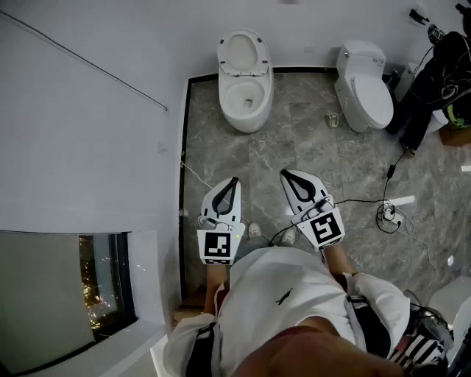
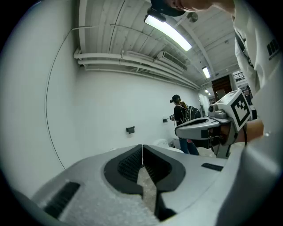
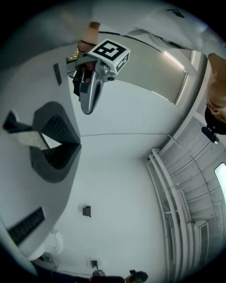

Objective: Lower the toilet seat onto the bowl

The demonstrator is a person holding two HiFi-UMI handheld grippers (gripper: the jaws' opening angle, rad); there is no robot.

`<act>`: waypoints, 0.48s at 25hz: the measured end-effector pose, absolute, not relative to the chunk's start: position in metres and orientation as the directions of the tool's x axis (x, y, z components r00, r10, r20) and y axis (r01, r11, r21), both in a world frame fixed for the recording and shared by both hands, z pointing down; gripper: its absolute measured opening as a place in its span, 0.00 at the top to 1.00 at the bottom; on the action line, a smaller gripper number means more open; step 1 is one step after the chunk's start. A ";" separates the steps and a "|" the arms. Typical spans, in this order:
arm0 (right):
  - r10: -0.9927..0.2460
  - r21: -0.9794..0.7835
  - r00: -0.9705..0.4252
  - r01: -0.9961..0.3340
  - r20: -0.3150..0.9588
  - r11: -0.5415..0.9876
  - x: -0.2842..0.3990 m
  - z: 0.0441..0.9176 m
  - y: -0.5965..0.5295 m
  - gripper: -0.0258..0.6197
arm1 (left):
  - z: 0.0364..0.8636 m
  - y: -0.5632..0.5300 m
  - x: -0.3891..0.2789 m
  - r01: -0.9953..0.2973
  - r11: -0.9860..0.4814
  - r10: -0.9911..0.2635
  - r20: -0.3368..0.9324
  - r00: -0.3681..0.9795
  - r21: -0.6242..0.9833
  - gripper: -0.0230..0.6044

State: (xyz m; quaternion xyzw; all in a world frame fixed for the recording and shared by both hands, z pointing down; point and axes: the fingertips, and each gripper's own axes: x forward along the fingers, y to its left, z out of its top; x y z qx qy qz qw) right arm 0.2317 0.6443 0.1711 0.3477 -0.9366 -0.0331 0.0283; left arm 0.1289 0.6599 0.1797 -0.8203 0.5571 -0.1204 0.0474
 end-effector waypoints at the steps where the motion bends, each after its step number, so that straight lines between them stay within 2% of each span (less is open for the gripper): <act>1: -0.653 0.086 -0.757 -0.649 0.033 0.756 0.228 0.172 0.646 0.91 | 0.179 0.660 0.126 -0.903 -0.375 -0.926 0.140 0.351 -0.212 0.92; 8: -0.677 0.065 -0.736 -0.675 0.012 0.735 0.193 0.172 0.651 0.91 | 0.179 0.653 0.102 -0.896 -0.396 -0.918 0.116 0.380 -0.199 0.92; 12: -0.686 0.067 -0.726 -0.683 0.048 0.727 0.169 0.179 0.645 0.91 | 0.181 0.646 0.080 -0.893 -0.408 -0.913 0.114 0.392 -0.191 0.92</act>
